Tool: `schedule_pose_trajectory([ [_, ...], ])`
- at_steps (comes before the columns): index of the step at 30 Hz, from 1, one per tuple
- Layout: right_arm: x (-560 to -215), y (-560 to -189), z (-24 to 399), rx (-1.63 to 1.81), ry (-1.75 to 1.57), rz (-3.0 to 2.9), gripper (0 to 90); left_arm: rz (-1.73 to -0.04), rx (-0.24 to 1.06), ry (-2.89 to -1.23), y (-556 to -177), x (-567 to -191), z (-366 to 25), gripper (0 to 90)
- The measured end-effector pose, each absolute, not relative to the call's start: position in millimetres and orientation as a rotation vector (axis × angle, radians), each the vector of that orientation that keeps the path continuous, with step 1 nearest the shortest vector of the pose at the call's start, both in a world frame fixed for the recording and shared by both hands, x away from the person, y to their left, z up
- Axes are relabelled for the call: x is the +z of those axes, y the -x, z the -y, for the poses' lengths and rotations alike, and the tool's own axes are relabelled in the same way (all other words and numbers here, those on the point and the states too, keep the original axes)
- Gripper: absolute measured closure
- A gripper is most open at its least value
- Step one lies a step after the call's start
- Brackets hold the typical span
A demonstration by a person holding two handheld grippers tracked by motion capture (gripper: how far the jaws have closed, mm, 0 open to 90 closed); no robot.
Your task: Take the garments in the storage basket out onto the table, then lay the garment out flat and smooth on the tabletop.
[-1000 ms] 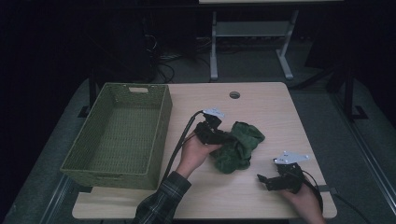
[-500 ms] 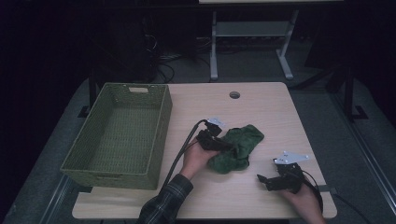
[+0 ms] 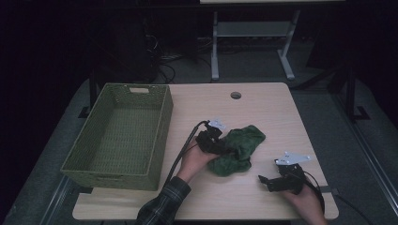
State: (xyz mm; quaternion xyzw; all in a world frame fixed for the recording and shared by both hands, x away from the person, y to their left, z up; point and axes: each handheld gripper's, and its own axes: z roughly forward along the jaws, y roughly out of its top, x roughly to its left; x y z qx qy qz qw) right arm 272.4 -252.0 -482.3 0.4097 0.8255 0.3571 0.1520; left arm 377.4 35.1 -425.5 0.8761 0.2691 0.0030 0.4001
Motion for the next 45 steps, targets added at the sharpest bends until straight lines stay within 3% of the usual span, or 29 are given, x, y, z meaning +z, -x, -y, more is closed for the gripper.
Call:
schedule_pose_trajectory([
  [7, -482, -272, 252, 1.025, -1.176, -2.369, 8.1, -0.659, 0.031, -2.175, -361, -405, -47, 56.3],
  [16, -482, -272, 252, 1.025, -1.175, -2.368, 8.0, -0.617, -0.026, -2.142, -333, -397, -50, 64.0],
  [25, -482, -272, 252, 1.025, -1.175, -2.369, 8.1, -0.589, -0.058, -2.165, -305, -415, -38, 67.0],
  [39, -482, -272, 251, 1.019, -1.178, -2.366, 8.1, -0.598, 0.020, -2.292, -305, -452, -28, 58.3],
  [43, -482, -271, 251, 1.014, -1.178, -2.365, 9.6, -0.596, 0.032, -2.295, -307, -458, -29, 61.8],
  [44, -481, -271, 251, 1.018, -1.180, -2.364, 13.5, -0.586, 0.040, -2.304, -308, -459, -29, 61.8],
  [45, -479, -270, 250, 1.022, -1.166, -2.371, 16.1, -0.584, 0.052, -2.309, -308, -461, -27, 67.2],
])
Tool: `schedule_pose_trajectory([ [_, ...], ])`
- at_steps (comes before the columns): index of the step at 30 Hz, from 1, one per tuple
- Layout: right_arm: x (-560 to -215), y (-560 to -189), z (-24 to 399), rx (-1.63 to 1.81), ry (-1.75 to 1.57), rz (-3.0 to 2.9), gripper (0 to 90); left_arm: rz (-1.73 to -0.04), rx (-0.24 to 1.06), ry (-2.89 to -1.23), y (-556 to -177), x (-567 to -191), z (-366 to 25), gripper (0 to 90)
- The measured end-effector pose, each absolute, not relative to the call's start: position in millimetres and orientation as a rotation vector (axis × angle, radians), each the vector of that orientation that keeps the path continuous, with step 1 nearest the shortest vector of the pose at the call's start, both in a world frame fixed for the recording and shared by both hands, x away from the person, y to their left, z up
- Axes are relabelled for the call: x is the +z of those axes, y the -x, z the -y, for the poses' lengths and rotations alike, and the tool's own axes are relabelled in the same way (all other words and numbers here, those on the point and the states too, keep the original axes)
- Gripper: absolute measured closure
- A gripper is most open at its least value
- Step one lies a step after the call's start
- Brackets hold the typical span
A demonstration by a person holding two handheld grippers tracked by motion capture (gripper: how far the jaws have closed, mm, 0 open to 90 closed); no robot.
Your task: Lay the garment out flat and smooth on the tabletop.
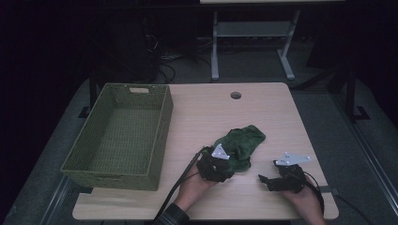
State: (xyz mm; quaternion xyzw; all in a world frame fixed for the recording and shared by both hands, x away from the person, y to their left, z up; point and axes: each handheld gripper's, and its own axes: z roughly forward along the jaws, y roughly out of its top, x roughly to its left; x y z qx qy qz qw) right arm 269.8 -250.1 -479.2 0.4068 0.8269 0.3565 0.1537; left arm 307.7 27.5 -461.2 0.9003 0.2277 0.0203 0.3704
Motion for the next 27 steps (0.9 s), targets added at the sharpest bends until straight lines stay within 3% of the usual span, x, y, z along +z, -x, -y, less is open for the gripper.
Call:
schedule_pose_trajectory([
  [4, -476, -268, 245, 1.060, -1.148, -2.373, 20.4, -0.555, 0.061, -2.335, -310, -464, -26, 78.7],
  [8, -473, -267, 234, 1.108, -1.106, -2.400, 24.4, -0.535, 0.047, -2.351, -311, -464, -25, 81.5],
  [12, -472, -271, 223, 1.159, -1.083, -2.427, 38.8, -0.527, 0.034, -2.346, -312, -465, -26, 83.3],
  [14, -471, -273, 221, 1.167, -1.087, -2.424, 40.7, -0.528, 0.034, -2.340, -312, -465, -27, 83.5],
  [15, -471, -277, 218, 1.174, -1.082, -2.431, 47.0, -0.539, 0.026, -2.322, -312, -466, -27, 83.9],
  [23, -473, -287, 209, 1.193, -1.128, -2.464, 62.4, -0.549, -0.011, -2.293, -314, -466, -30, 85.4],
  [25, -473, -289, 207, 1.179, -1.118, -2.465, 75.4, -0.543, -0.026, -2.291, -315, -466, -32, 86.0],
  [27, -473, -290, 208, 1.167, -1.115, -2.469, 78.2, -0.546, -0.030, -2.282, -314, -465, -32, 86.2],
])
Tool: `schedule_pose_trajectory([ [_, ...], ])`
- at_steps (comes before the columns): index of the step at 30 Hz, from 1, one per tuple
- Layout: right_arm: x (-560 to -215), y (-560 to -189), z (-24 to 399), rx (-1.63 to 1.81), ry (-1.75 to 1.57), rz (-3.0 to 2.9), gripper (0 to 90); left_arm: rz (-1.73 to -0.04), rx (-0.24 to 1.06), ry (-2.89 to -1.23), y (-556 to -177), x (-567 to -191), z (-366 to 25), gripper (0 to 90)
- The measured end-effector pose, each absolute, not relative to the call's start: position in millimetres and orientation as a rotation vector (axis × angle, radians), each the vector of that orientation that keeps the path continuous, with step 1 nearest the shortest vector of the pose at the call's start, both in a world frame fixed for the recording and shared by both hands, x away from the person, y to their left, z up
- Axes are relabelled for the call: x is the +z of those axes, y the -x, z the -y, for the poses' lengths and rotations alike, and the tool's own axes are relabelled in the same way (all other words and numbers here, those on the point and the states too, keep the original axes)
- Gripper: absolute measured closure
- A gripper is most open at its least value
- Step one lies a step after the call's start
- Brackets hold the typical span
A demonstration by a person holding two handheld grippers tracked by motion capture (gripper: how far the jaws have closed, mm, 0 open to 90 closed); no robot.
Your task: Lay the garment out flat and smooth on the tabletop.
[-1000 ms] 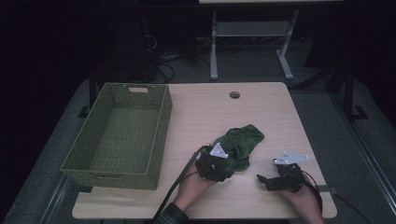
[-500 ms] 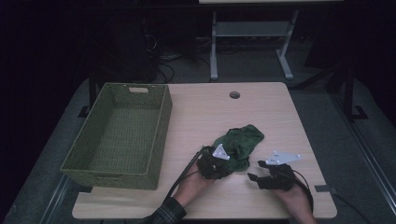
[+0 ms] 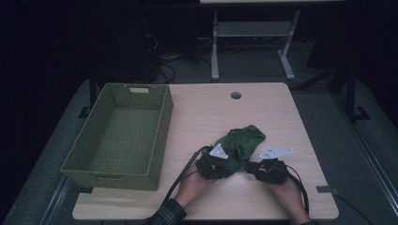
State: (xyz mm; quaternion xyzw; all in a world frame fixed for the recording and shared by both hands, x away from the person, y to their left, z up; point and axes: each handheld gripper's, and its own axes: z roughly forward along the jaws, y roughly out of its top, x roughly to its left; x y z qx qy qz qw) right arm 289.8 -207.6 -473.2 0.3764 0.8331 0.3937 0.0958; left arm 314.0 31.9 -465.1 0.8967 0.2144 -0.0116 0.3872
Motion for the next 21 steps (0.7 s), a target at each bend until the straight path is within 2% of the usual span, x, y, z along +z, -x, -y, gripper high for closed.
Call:
schedule_pose_trajectory([
  [1, -472, -291, 208, 1.155, -1.106, -2.471, 80.4, -0.549, -0.041, -2.265, -313, -464, -32, 86.4],
  [9, -461, -287, 217, 1.154, -1.089, -2.423, 81.0, -0.541, -0.058, -2.207, -311, -449, -39, 86.6],
  [21, -447, -278, 239, 1.132, -1.085, -2.367, 81.2, -0.581, -0.013, -2.116, -316, -418, -72, 86.6],
])
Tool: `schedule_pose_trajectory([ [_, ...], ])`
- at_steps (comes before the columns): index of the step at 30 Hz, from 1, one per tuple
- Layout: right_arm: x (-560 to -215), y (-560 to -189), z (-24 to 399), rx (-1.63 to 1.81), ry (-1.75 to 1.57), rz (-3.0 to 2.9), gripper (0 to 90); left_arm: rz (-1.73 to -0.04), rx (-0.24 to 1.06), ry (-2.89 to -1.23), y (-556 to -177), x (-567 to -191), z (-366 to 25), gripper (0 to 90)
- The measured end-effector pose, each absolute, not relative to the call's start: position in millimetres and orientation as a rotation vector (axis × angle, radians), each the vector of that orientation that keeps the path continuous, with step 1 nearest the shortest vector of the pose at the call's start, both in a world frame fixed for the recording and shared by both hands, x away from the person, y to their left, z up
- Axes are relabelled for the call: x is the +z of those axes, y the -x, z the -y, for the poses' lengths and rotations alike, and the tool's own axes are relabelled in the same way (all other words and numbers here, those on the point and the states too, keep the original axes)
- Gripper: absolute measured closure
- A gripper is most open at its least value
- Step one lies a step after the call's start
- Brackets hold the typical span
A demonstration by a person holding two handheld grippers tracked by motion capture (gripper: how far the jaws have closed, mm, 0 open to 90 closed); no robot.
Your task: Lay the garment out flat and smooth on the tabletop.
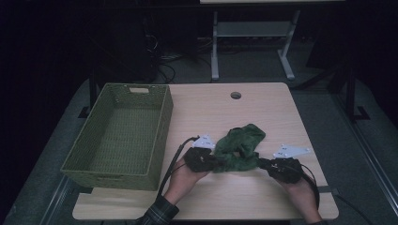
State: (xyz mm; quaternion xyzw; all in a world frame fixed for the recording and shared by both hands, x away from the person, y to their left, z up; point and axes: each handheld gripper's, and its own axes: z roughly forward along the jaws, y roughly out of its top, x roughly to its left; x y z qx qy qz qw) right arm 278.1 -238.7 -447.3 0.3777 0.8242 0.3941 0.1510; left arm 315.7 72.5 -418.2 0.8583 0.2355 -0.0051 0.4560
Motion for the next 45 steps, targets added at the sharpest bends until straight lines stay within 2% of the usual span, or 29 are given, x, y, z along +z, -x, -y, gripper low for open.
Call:
schedule_pose_trajectory([
  [8, -445, -269, 264, 1.089, -1.149, -2.310, 81.5, -0.658, 0.021, -2.114, -318, -421, -103, 86.9],
  [18, -448, -260, 280, 1.046, -1.200, -2.311, 81.6, -0.738, 0.000, -2.181, -315, -447, -113, 86.6],
  [20, -449, -259, 280, 1.030, -1.197, -2.311, 79.1, -0.743, 0.029, -2.191, -314, -446, -113, 78.2],
  [21, -449, -259, 280, 1.028, -1.196, -2.307, 77.4, -0.748, 0.044, -2.184, -314, -443, -114, 78.2],
  [23, -447, -259, 282, 1.039, -1.190, -2.293, 74.4, -0.747, 0.058, -2.146, -313, -432, -117, 70.2],
  [27, -442, -258, 285, 1.052, -1.188, -2.260, 72.0, -0.743, 0.045, -2.106, -309, -422, -117, 67.9],
  [28, -439, -257, 287, 1.070, -1.188, -2.248, 74.0, -0.720, 0.049, -2.112, -308, -420, -115, 68.0],
  [30, -439, -257, 286, 1.080, -1.184, -2.251, 79.0, -0.659, -0.002, -2.122, -301, -415, -106, 77.8],
  [32, -439, -258, 283, 1.083, -1.174, -2.265, 84.0, -0.637, -0.004, -2.130, -299, -415, -102, 80.6],
  [35, -440, -259, 279, 1.082, -1.162, -2.291, 87.1, -0.586, -0.026, -2.149, -292, -416, -90, 87.6],
  [39, -443, -264, 270, 1.086, -1.135, -2.329, 89.6, -0.547, -0.066, -2.212, -285, -424, -75, 89.7],
  [45, -452, -273, 260, 1.065, -1.139, -2.376, 89.6, -0.588, -0.027, -2.270, -292, -446, -69, 89.5],
])
